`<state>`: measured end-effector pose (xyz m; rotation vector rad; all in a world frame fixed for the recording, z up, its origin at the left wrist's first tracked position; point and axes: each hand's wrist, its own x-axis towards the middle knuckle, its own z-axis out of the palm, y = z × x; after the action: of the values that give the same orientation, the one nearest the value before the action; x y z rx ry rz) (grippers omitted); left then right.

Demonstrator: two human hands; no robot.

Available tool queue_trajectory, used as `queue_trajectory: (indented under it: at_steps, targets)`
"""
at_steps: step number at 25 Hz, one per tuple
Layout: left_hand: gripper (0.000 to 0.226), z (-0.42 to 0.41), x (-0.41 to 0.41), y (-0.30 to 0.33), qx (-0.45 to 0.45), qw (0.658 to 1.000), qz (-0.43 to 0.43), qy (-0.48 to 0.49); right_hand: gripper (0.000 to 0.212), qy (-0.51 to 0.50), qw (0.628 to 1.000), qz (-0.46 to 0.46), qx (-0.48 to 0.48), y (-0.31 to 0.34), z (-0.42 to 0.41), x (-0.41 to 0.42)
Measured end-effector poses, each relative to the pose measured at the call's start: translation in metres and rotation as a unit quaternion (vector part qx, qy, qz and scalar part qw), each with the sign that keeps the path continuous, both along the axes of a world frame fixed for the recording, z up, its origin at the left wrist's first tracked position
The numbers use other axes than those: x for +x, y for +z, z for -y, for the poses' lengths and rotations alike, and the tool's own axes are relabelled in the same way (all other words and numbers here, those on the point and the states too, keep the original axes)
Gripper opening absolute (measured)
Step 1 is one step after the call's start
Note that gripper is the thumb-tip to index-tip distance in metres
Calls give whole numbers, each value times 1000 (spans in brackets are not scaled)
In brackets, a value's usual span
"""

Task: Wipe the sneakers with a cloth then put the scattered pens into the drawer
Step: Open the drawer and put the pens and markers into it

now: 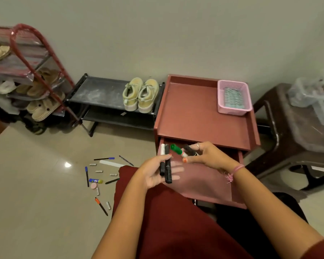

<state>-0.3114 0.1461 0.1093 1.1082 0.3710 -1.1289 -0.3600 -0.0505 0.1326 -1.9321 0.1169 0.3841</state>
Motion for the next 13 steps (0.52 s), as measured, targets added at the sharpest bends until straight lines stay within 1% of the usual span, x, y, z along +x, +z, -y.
queue_trajectory:
  at_steps: [3,6,9,11,13]
  targets:
    - [29,12,-15,6,-29,998,-3,-48,28,62,988,106,-98,0,16,-20]
    - [29,23,-28,13,-52,997,-7,-58,32,100,958,198,-184,1,27,-33]
    - [37,33,-36,17,-57,996,12,-67,31,154,899,306,-272,-4,36,-37]
    - [41,38,-41,17,-70,994,30,-81,28,175,858,355,-326,-4,37,-39]
    - [35,42,-46,15,-76,992,43,-89,28,188,840,372,-347,-7,38,-41]
